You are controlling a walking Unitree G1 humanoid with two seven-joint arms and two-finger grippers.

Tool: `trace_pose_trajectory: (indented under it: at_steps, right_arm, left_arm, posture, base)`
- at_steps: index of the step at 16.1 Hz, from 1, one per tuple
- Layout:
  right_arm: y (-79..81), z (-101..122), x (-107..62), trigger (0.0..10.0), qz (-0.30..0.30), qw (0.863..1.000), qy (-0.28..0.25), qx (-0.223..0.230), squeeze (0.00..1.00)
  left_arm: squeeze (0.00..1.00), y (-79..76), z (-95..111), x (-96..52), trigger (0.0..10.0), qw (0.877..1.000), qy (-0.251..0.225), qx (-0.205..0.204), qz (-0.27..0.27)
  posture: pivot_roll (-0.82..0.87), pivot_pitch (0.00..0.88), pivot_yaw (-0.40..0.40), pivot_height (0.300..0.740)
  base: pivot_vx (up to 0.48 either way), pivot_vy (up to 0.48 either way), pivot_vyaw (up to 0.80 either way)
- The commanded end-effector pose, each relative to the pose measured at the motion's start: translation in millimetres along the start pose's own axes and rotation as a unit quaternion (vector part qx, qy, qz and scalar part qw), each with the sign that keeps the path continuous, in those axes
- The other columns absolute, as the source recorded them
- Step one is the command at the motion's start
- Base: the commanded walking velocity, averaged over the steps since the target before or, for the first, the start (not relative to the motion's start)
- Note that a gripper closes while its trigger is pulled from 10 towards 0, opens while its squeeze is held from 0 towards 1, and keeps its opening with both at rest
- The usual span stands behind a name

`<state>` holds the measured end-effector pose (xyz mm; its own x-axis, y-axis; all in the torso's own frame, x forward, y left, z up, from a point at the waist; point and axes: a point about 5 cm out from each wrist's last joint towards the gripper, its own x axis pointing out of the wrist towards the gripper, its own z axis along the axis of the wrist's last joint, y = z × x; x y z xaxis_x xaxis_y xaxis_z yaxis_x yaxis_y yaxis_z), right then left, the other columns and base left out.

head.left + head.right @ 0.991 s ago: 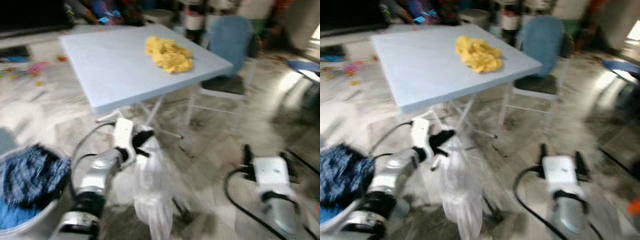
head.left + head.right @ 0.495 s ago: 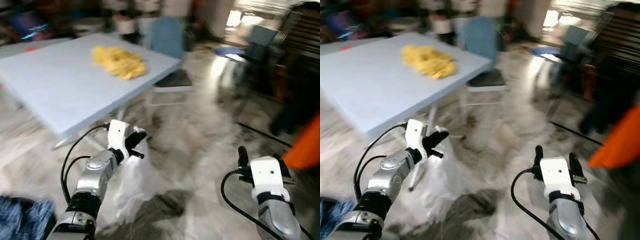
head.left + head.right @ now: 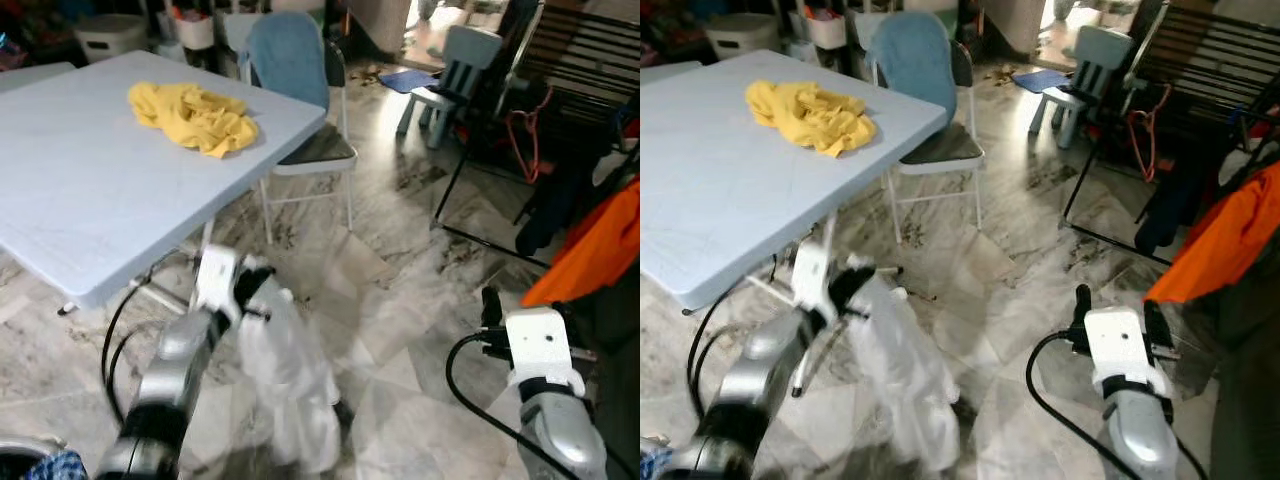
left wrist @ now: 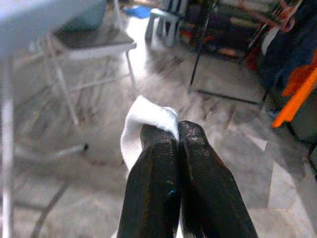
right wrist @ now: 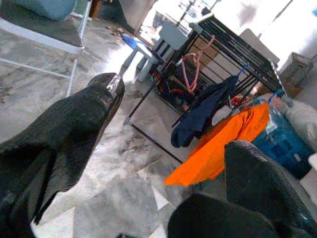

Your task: Hang hanger

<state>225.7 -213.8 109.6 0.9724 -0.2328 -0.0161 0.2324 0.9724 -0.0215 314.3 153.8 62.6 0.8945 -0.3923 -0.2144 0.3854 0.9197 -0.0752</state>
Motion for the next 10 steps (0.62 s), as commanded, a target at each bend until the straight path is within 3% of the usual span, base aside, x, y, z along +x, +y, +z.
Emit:
trace_pose_trajectory:
  at_steps: [1,2,6,10]
  right_arm:
    - [-1.7,2.8,5.8,10.0,0.006,1.0,-0.006,-0.004,0.0]
    - [-0.4,6.3,14.9,10.0,0.016,1.0,-0.012,-0.006,0.0]
    - [8.5,13.5,38.6,10.0,0.048,0.999,-0.023,-0.009,0.0]
    - [8.4,6.9,42.3,10.0,0.032,0.999,-0.011,0.026,0.0]
  left_arm:
    - [0.0,0.2,10.8,-2.2,10.0,1.0,-0.024,0.013,0.006]
    - [0.0,1.7,3.8,-12.3,10.0,0.999,-0.023,0.011,0.019]
    - [0.0,-4.2,-3.9,-26.9,10.0,0.998,-0.035,0.015,0.039]
    - [0.0,1.1,13.2,-23.6,10.0,0.996,-0.063,0.04,0.048]
  posture:
    - [0.1,0.0,-0.116,0.74]
    - [0.13,0.0,-0.142,0.74]
    - [0.21,0.0,-0.203,0.74]
    - [0.22,0.0,-0.183,0.74]
  base:
    - [0.0,0.0,0.0]
    - [0.0,0.0,0.0]
    - [0.0,0.0,0.0]
    - [0.0,0.0,0.0]
